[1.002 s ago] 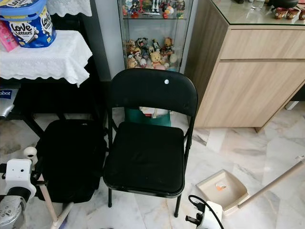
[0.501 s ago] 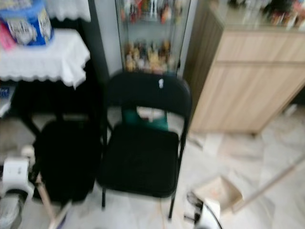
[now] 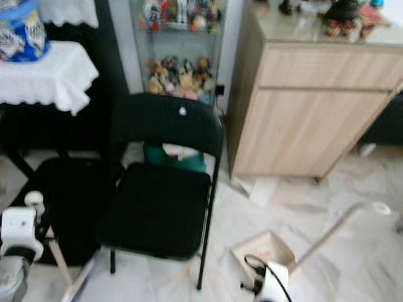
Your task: Sweep floor
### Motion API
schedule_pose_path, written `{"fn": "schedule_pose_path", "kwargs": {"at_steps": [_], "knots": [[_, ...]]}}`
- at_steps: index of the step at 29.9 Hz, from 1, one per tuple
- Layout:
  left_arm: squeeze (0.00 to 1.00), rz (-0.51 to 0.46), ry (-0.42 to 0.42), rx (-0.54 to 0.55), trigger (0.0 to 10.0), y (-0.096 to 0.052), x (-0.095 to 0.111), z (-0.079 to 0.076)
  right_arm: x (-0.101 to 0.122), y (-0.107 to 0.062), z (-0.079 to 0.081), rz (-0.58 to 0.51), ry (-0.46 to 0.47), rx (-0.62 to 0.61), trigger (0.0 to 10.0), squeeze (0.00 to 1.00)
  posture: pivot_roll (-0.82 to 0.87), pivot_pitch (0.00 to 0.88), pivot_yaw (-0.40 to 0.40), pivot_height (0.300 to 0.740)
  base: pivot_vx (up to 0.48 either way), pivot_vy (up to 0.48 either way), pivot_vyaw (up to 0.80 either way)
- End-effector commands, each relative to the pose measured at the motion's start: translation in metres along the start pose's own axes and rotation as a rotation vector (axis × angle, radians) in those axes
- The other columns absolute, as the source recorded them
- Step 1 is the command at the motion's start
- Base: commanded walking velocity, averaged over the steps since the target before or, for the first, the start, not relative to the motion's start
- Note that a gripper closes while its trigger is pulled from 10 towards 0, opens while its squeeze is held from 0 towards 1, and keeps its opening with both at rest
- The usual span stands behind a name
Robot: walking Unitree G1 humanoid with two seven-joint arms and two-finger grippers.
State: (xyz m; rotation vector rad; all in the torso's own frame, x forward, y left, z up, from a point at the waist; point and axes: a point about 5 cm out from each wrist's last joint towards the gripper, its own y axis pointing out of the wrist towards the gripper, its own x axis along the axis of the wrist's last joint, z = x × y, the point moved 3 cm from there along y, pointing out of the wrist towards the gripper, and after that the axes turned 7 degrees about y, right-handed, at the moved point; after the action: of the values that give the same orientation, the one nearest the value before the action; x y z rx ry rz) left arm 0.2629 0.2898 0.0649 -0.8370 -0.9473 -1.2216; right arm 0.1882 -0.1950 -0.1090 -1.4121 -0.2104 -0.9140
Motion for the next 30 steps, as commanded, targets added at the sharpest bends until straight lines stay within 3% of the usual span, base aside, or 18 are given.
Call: {"fn": "schedule_pose_path", "kwargs": {"at_steps": [1, 14, 20, 24, 30], "knots": [[0.0, -0.033, 0.0, -0.004, 10.0, 0.001, 0.006, 0.0, -0.001, -0.001, -0.008, 0.002, 0.004, -0.019, 10.0, 0.0, 0.01, 0.093, -0.013, 0.74, 0.0, -0.349, 0.0], [0.0, -0.03, -0.003, -0.005, 10.0, 0.001, 0.006, -0.002, -0.001, -0.002, -0.01, 0.007, 0.002, -0.024, 10.0, 0.0, 0.01, 0.095, -0.015, 0.74, 0.0, -0.32, 0.0], [0.0, -0.016, 0.023, -0.002, 10.0, 0.0, 0.003, 0.0, -0.001, -0.002, -0.01, 0.005, 0.003, -0.023, 10.0, 0.0, 0.01, 0.099, -0.016, 0.74, 0.0, 0.0, 0.0], [0.0, 0.007, 0.027, 0.069, 10.0, 0.002, 0.001, 0.013, 0.0, -0.001, -0.01, 0.005, 0.004, -0.022, 10.0, 0.0, 0.02, 0.104, -0.019, 0.74, 0.0, 0.0, 0.0], [0.0, -0.023, 0.025, 0.032, 10.0, 0.003, 0.008, 0.009, 0.0, -0.001, -0.009, 0.003, 0.007, -0.023, 10.0, 0.0, 0.02, 0.109, -0.016, 0.74, 0.0, 0.0, 0.0]]}}
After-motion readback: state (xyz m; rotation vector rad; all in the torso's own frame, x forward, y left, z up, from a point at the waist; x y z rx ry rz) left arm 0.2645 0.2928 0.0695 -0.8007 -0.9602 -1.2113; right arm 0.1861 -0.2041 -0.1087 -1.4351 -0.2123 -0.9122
